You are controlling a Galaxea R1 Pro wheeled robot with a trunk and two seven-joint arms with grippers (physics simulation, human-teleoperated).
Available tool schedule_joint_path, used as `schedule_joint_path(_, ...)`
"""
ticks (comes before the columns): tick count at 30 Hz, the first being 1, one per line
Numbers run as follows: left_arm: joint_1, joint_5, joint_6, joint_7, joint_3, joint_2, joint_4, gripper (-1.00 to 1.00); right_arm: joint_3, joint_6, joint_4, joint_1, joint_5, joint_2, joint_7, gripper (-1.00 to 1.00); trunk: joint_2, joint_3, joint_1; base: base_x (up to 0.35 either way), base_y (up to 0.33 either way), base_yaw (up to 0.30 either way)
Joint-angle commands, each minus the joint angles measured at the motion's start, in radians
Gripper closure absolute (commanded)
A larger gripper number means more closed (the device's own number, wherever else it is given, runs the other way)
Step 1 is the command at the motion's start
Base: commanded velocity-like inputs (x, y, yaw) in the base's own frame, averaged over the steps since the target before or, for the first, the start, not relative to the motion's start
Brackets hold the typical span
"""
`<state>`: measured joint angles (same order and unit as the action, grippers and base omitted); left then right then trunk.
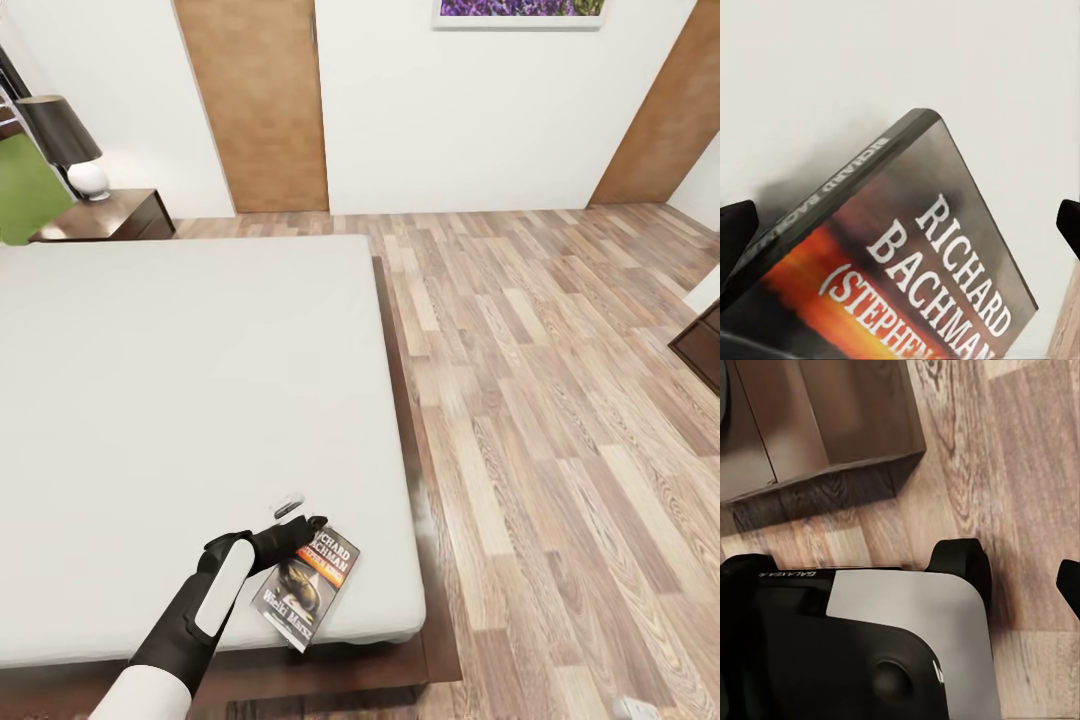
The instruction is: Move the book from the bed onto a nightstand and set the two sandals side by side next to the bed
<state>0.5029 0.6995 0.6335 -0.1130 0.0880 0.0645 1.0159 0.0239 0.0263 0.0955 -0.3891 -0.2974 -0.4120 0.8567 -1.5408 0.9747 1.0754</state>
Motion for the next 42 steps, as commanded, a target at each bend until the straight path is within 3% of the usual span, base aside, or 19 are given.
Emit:
schedule_joint_path(1,0.000,0.011,0.003,-0.010,0.001,0.000,0.001,-1.00,0.002,0.003,0.000,0.000,-0.002,0.000,0.004,-1.00,0.000,0.001,0.000,-0.254,0.000,0.000)
schedule_joint_path(26,0.000,0.011,0.003,-0.010,0.000,0.000,0.001,-1.00,0.002,0.003,0.000,-0.001,-0.002,-0.001,0.004,-1.00,0.000,0.001,0.000,-0.028,0.000,0.000)
schedule_joint_path(42,0.000,0.012,0.003,-0.010,-0.001,0.000,0.002,-1.00,0.002,0.003,0.000,-0.001,-0.002,-0.001,0.004,-1.00,0.112,-0.050,-0.062,0.000,0.000,0.000)
